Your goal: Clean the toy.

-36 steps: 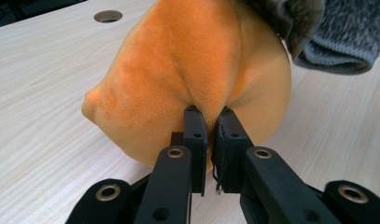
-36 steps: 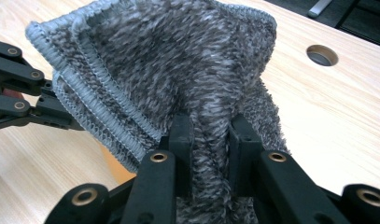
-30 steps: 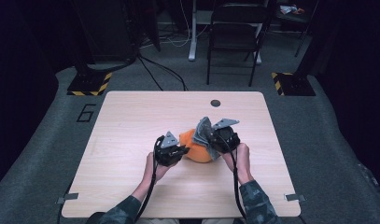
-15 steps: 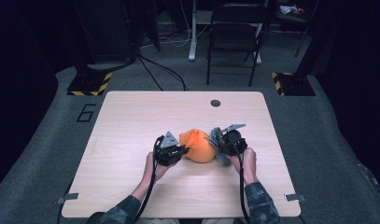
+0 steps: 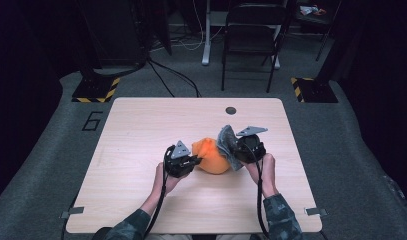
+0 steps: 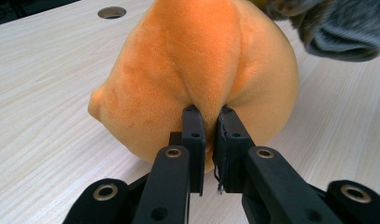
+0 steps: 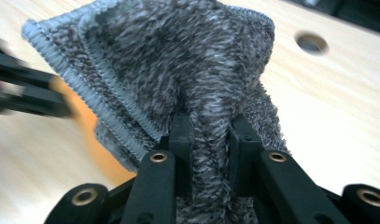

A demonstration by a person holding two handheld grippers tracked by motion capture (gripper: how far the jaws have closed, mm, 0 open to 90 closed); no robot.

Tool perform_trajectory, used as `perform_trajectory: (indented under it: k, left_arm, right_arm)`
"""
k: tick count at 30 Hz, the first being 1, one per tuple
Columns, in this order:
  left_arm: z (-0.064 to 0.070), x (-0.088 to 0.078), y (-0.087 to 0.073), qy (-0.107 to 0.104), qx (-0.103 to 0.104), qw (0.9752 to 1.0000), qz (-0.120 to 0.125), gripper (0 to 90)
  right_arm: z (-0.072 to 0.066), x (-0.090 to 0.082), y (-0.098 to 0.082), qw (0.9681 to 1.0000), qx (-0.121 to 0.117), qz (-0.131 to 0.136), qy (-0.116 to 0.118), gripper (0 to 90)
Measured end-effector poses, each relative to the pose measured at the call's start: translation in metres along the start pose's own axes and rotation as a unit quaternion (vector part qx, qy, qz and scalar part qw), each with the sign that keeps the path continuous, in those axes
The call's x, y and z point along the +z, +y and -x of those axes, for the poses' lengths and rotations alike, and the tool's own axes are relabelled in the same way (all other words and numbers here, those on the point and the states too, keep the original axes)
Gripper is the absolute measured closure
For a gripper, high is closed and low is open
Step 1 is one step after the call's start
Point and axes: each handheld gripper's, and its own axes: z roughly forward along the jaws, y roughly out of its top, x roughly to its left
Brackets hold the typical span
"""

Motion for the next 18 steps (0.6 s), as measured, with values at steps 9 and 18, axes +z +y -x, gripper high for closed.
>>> perform_trajectory:
  k: [9,18]
  left_arm:
    - [-0.001,0.0,-0.001,-0.003,0.002,1.0,-0.004,83.4]
    - [0.0,0.001,-0.001,-0.003,0.002,1.0,-0.003,83.3]
  right_arm:
    - [-0.014,0.018,0.006,0.9996,-0.022,-0.012,0.015,74.7]
    - [-0.001,0.026,-0.005,0.9991,-0.014,-0.04,-0.004,74.6]
